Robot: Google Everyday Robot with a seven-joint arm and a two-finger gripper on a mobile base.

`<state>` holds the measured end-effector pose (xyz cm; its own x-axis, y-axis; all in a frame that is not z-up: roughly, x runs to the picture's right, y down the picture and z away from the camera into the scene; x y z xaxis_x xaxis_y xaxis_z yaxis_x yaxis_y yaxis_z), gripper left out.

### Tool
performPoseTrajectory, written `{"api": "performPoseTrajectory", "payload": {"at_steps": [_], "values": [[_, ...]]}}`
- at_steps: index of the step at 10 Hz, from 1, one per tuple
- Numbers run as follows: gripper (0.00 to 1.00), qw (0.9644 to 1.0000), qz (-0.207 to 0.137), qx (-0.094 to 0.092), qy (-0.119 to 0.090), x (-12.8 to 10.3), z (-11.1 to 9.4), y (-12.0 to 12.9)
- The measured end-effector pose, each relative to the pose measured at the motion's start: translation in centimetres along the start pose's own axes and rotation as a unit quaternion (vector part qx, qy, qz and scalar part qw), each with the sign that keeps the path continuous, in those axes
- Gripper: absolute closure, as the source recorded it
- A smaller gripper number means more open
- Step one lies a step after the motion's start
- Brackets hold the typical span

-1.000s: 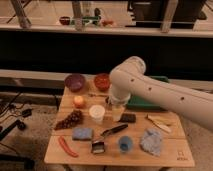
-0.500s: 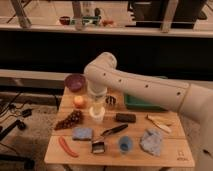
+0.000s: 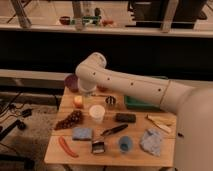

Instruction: Place apple in purple bowl

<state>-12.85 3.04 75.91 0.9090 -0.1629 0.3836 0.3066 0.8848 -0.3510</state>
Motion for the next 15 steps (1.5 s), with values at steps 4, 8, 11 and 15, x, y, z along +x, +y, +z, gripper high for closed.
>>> {"api": "performPoseTrajectory", "payload": {"at_steps": [4, 8, 11, 15], "values": [[0.2, 0.9999, -0.009, 0.005, -0.001, -0.6, 0.7, -0.6], [0.2, 1.0, -0.005, 0.001, -0.003, -0.4, 1.4, -0.9], [0.2, 0.9998, -0.017, -0.008, -0.012, -1.9, 4.3, -3.1], [0.2, 0.9993, -0.025, -0.02, -0.021, -1.1, 6.4, -3.5]]}}
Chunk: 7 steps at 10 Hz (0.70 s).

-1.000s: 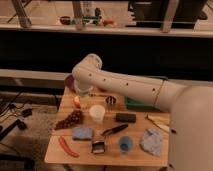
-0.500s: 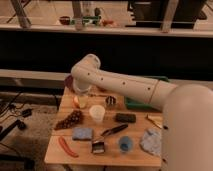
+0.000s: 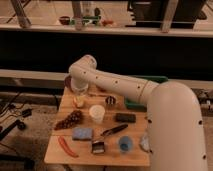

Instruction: Place apple in purple bowl

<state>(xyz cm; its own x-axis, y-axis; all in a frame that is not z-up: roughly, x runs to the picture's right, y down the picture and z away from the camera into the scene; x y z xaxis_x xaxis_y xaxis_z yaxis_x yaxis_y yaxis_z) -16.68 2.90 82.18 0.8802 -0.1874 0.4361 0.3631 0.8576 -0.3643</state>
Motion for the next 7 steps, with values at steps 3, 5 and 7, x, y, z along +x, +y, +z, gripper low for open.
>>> {"api": "performPoseTrajectory", "payload": {"at_steps": [3, 5, 7], "values": [[0.2, 0.9996, -0.026, -0.011, -0.004, 0.8, 1.4, -0.1], [0.2, 0.9981, -0.058, -0.022, -0.002, 0.9, 2.6, -0.3], [0.2, 0.9956, -0.087, -0.036, 0.003, 1.0, 4.2, -0.6]]}}
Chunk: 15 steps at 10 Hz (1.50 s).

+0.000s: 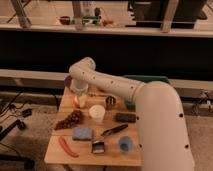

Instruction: Place apple in purple bowl

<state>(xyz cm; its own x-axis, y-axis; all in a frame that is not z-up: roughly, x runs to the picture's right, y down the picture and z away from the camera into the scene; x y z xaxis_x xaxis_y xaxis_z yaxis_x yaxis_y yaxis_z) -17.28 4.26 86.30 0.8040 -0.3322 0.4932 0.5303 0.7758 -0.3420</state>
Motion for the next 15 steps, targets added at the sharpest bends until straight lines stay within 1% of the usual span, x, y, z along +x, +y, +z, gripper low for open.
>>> {"api": "performPoseTrajectory", "payload": {"at_steps": [2, 3, 5, 7, 11, 12, 13, 14, 15], "values": [[0.2, 0.9996, -0.025, -0.014, 0.004, 0.1, 1.8, -0.5], [0.2, 0.9991, -0.035, -0.024, 0.006, 0.2, 2.8, -0.7], [0.2, 0.9986, -0.042, -0.032, 0.005, 0.5, 4.0, -1.0], [0.2, 0.9984, -0.039, -0.042, 0.005, 1.5, 5.2, -1.0], [0.21, 0.998, -0.026, -0.058, 0.0, 3.0, 6.4, -0.5], [0.27, 0.9979, -0.023, -0.061, -0.004, 3.3, 6.5, -0.3], [0.38, 0.9977, -0.022, -0.064, -0.006, 3.4, 6.7, -0.2], [0.47, 0.9978, -0.021, -0.063, -0.008, 3.3, 6.6, -0.2], [0.57, 0.9976, -0.021, -0.065, -0.009, 3.2, 6.6, -0.2]]}}
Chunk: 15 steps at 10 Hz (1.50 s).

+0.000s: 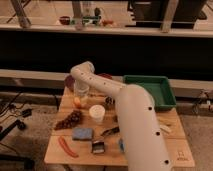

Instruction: Place apple in purple bowl

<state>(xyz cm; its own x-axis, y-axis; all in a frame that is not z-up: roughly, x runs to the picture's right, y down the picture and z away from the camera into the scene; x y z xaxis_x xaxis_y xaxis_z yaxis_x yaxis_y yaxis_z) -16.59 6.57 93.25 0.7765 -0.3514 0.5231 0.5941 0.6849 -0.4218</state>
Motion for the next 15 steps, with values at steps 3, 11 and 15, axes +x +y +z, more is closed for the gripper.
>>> {"api": "performPoseTrajectory", "payload": {"at_steps": [3, 11, 15], "values": [[0.9, 1.0, 0.001, 0.001, -0.006, -0.9, -0.5, -0.4], [0.9, 0.9895, 0.067, 0.127, 0.019, 0.7, -6.4, -4.8], [0.9, 0.9838, 0.05, 0.168, 0.038, 1.7, -7.7, -9.2]]}}
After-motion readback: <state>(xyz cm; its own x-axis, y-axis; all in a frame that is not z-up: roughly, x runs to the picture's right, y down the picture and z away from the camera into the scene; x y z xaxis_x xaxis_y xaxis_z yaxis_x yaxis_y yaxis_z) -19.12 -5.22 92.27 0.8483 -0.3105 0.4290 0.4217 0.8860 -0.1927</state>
